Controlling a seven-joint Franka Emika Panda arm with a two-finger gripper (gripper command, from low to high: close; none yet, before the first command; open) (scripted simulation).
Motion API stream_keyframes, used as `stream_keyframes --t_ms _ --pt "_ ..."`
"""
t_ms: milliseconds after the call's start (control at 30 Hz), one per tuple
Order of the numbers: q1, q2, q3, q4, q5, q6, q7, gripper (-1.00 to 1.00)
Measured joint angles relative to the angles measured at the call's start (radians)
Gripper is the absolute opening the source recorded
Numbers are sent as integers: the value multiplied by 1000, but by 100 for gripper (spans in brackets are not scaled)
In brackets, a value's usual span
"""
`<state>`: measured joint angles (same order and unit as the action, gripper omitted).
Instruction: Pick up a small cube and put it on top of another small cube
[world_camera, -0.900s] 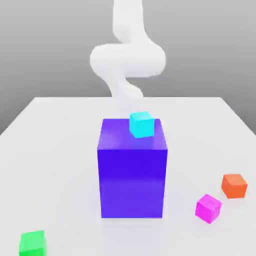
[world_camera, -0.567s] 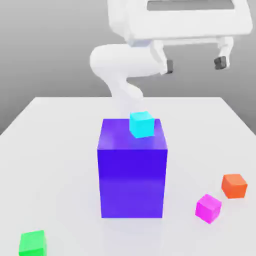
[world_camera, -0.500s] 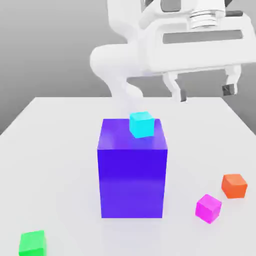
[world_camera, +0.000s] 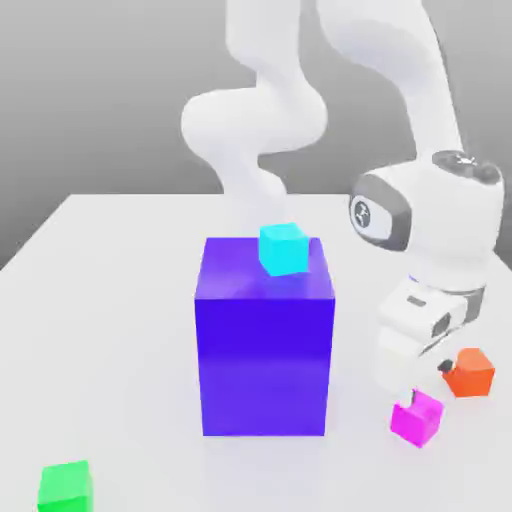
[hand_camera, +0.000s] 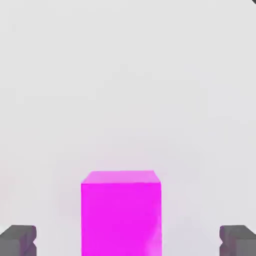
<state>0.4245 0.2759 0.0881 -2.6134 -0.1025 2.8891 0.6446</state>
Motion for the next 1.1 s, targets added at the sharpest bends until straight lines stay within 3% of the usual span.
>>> stream_keyframes --t_ms 67,100,333,533,967,1100 --pt "19 73 -22 14 -16 58 12 0" --pt "24 92 -28 17 -19 73 15 -100" --pt "23 87 -27 16 -22 69 18 -100" --pt "-17 -98 13 -16 45 -85 -39 -100" --pt "-448 -49 -249 227 173 -294 -417 -100" --pt "-583 67 -291 321 242 -267 -540 -100"
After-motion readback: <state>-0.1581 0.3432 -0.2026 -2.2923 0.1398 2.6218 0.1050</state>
